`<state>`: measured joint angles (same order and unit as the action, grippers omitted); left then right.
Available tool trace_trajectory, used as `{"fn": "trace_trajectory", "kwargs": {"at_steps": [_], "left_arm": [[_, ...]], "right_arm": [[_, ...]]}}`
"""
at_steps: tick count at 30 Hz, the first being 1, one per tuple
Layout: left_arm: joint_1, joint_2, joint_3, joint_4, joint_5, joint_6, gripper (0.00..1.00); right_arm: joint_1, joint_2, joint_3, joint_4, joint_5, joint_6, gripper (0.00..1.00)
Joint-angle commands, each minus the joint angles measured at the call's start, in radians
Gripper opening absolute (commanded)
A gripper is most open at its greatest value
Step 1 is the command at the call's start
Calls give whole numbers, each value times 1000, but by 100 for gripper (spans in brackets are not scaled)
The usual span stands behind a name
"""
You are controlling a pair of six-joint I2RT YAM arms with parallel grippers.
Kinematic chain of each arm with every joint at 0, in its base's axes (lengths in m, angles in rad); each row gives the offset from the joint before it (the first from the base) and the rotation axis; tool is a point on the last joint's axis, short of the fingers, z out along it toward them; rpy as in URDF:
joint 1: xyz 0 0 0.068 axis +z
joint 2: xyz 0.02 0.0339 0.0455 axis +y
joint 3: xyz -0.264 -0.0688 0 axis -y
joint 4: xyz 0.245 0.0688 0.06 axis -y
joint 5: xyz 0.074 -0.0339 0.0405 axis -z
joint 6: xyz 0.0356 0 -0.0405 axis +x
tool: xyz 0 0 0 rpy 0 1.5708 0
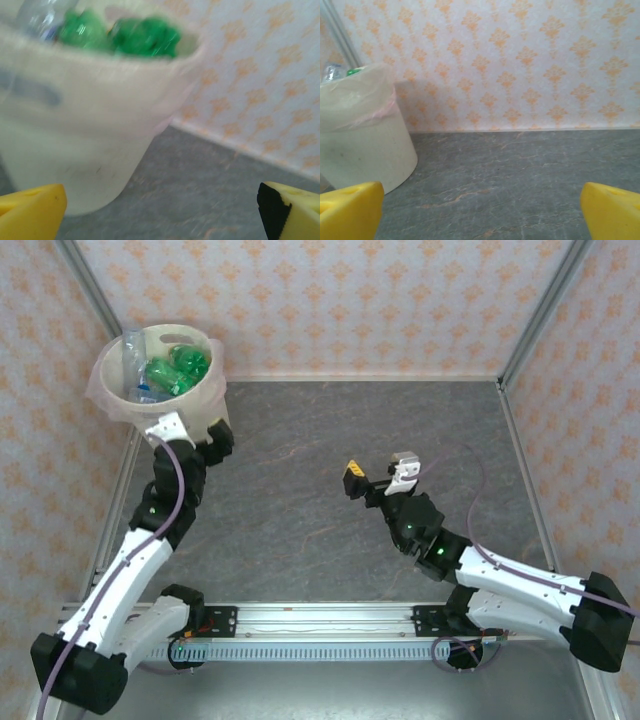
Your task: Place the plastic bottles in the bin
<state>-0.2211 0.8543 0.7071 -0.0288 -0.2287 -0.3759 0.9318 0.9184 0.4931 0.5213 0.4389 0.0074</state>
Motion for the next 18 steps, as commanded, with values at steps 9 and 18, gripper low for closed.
{"fn": "trace_trajectory", "kwargs": {"at_steps": [9, 18], "left_arm": [[0, -64, -401, 331, -290, 128, 99], [80, 280, -534, 928, -330, 290, 99]], "right_arm": [[-146, 7, -58, 19, 191, 24, 100], [-302, 105, -203, 245, 204, -99, 100]]}}
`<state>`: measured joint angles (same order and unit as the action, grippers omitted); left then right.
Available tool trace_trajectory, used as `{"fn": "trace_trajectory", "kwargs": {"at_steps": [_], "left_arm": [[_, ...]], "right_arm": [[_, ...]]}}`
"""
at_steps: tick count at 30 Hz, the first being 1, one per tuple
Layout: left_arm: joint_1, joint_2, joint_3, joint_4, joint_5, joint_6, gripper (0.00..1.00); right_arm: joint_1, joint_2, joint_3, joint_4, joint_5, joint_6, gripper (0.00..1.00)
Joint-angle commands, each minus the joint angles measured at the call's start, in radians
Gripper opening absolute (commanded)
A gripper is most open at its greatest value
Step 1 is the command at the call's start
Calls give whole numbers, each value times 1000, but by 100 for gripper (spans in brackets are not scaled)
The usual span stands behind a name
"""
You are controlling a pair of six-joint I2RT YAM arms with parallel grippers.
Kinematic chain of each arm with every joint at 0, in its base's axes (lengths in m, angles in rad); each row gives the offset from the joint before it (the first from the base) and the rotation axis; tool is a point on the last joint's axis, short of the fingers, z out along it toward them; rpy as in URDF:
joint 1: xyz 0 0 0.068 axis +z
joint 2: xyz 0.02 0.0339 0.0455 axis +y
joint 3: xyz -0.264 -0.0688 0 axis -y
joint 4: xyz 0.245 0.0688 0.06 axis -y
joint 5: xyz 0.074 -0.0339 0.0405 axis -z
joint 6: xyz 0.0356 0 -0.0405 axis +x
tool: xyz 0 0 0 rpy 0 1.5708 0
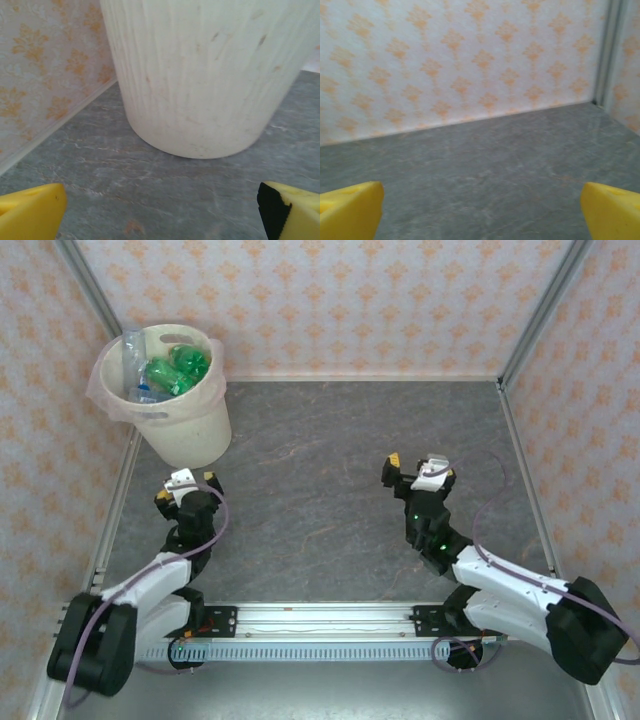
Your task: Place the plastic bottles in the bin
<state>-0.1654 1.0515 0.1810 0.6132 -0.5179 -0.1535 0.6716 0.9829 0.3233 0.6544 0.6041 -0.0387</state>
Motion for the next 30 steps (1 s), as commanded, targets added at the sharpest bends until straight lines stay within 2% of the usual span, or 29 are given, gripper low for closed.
{"fn": "trace_trajectory", "kwargs": {"at_steps": [1, 4, 7, 10, 13, 15, 17, 18, 20, 23, 25, 27, 30], "left_arm": [[34, 128, -9, 345, -30, 64, 99], [49, 227, -20, 516, 24, 89, 99], [71, 293, -20, 635, 93, 101, 99], [116, 311, 72, 449, 159, 49, 99], [158, 340, 101, 437, 267, 49, 99], [165, 365, 67, 523, 304, 66, 100], [166, 430, 7, 721, 273, 69, 100], [166, 449, 1, 731, 297, 69, 99], [165, 494, -22, 844, 302, 84, 100], [165, 468, -9, 761, 297, 70, 99], [165, 488, -19, 826, 297, 81, 99], [165, 475, -13, 794, 299, 75, 99], [162, 482, -20, 816, 287, 78, 99]], "right_arm": [[-67, 70, -41, 118, 35, -54, 100], [-119, 149, -22, 96, 137, -25, 100], [-183, 176, -28, 143, 137, -56, 100], [-265, 193, -70, 219, 62, -42, 100], [-332, 257, -97, 302, -13, -17, 100], [-349, 309, -116, 394, -41, -42, 100], [-361, 368, -137, 507, -56, -73, 100], [-363, 379, -138, 533, -64, -88, 100], [-384, 385, -147, 570, -161, -101, 100], [-416, 390, -143, 563, -276, -125, 100], [-442, 414, -160, 617, -347, -139, 100], [-455, 450, -181, 694, -361, -141, 100], [-480, 444, -172, 661, -396, -120, 100]]}}
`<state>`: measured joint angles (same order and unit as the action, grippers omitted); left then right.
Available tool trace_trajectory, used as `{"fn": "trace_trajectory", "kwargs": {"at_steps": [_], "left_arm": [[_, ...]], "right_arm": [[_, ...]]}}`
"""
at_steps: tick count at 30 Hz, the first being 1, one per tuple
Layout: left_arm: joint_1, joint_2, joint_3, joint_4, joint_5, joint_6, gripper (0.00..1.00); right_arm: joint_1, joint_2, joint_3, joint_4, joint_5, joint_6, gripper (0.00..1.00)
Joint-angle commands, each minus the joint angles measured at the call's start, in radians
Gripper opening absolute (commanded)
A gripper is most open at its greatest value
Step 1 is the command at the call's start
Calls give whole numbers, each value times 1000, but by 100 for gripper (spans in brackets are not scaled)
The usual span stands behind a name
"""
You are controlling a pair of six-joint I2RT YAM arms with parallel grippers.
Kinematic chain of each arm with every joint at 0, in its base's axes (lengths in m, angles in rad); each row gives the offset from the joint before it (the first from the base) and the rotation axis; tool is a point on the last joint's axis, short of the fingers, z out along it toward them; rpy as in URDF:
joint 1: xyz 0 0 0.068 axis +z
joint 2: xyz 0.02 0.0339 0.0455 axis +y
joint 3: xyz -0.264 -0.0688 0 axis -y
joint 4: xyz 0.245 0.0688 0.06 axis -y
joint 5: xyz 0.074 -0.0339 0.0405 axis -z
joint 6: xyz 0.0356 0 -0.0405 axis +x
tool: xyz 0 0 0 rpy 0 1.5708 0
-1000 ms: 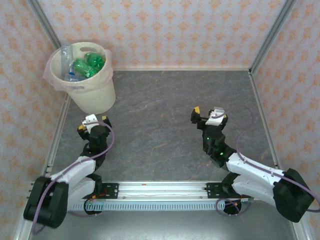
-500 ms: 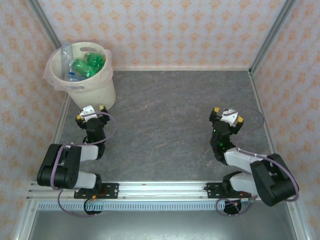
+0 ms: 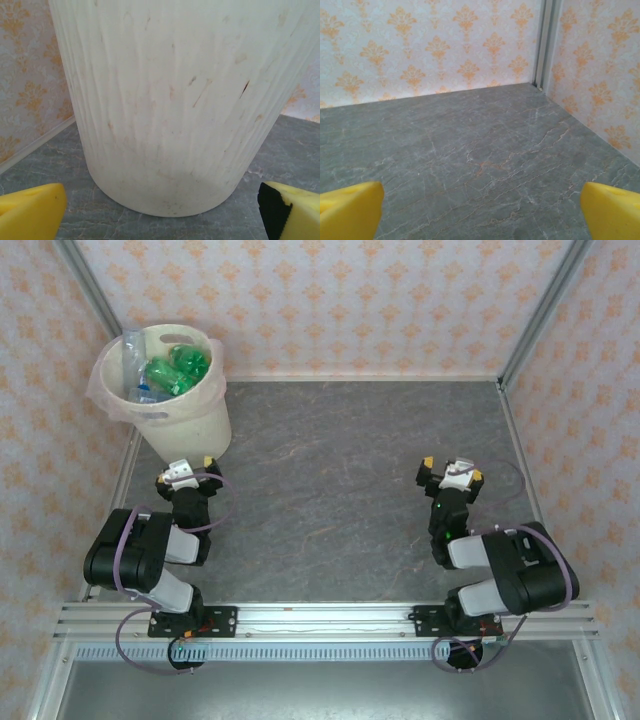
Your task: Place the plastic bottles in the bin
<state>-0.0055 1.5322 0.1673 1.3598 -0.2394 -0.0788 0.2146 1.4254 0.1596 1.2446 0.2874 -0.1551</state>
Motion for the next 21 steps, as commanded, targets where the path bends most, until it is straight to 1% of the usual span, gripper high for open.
{"fn": "trace_trajectory", "kwargs": {"at_steps": [1, 2, 4, 5, 6, 7, 8, 9, 10, 11, 12, 13, 15, 16, 21], "left_arm": [[1, -3, -6, 63, 5, 4, 99], [-1, 1, -6, 69, 3, 7, 99], [-2, 3, 3, 56, 5, 7, 100], [-2, 2, 15, 24, 11, 8, 99], [-5, 2, 20, 11, 22, 16, 99], [-4, 4, 23, 11, 34, 22, 99], [-5, 4, 27, 2, 42, 27, 99], [-4, 2, 31, -8, 53, 30, 99], [-5, 3, 31, -8, 56, 31, 99], [-5, 3, 31, -6, 57, 33, 99], [-5, 3, 31, -6, 57, 34, 99], [-5, 3, 31, -8, 57, 33, 99], [-5, 3, 31, -7, 57, 33, 99], [-6, 3, 31, -7, 56, 33, 99], [-5, 3, 31, -7, 56, 33, 99]], "right_arm": [[-40, 5, -13, 80, -99, 11, 100], [-65, 15, -22, 100, -123, 35, 100], [-118, 73, -33, 158, -214, 67, 100], [-123, 115, -38, 240, -222, 65, 100], [-123, 110, -33, 211, -220, 65, 100], [-123, 80, -7, 109, -212, 73, 100], [-127, 78, 24, 54, -208, 80, 100], [-127, 110, 32, 90, -196, 83, 100], [-130, 109, 34, 84, -192, 90, 100], [-130, 89, 45, 27, -187, 95, 100], [-132, 91, 47, 27, -190, 97, 100], [-132, 104, 38, 68, -185, 94, 100], [-132, 92, 50, 23, -185, 99, 100], [-133, 99, 45, 48, -183, 96, 100], [-132, 94, 48, 34, -185, 98, 100]]}}
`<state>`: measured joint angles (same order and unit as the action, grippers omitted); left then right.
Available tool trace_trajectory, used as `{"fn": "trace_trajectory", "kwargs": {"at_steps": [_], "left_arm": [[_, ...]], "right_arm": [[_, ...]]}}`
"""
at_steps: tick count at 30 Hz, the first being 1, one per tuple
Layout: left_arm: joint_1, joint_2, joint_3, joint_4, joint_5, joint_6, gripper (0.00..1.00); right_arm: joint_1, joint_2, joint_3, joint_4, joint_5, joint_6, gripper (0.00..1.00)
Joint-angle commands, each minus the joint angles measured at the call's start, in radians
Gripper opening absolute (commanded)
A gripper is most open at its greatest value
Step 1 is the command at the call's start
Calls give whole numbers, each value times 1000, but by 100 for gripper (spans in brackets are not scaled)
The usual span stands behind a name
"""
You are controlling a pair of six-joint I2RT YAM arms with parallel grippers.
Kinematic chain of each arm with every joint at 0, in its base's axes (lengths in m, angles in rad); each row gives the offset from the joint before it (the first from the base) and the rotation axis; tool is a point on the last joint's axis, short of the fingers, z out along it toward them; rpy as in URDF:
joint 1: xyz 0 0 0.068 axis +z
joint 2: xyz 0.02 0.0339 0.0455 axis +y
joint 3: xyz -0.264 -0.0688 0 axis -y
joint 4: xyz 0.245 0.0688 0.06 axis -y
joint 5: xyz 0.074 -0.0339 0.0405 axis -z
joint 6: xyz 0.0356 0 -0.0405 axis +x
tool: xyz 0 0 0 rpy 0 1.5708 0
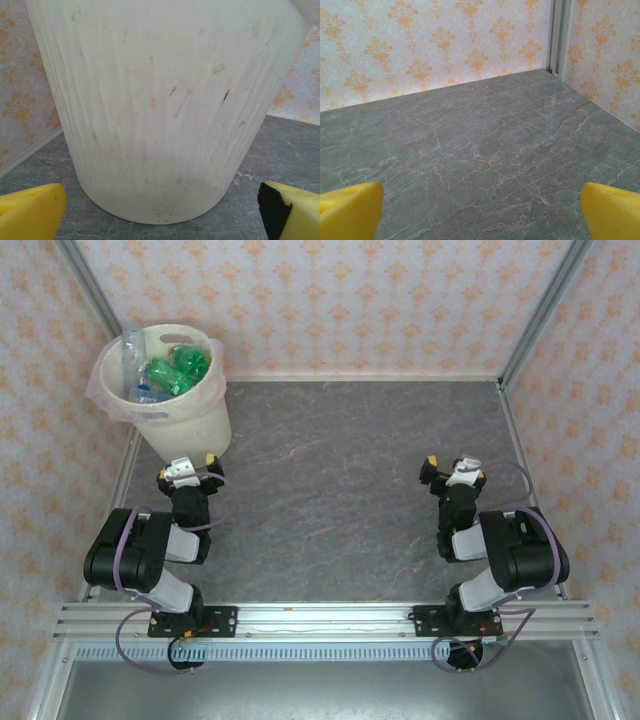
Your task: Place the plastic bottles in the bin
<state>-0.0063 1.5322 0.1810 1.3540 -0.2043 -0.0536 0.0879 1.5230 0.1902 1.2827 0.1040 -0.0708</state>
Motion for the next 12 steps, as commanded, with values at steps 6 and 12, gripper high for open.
{"fn": "trace_trajectory", "kwargs": {"at_steps": [6, 12], "left_arm": [[-6, 3, 18, -3, 29, 10, 99], [-6, 3, 29, -21, 84, 31, 99]], "right_arm": [[-11, -1, 22, -12, -13, 15, 100], [-14, 0, 25, -15, -21, 17, 100]]}}
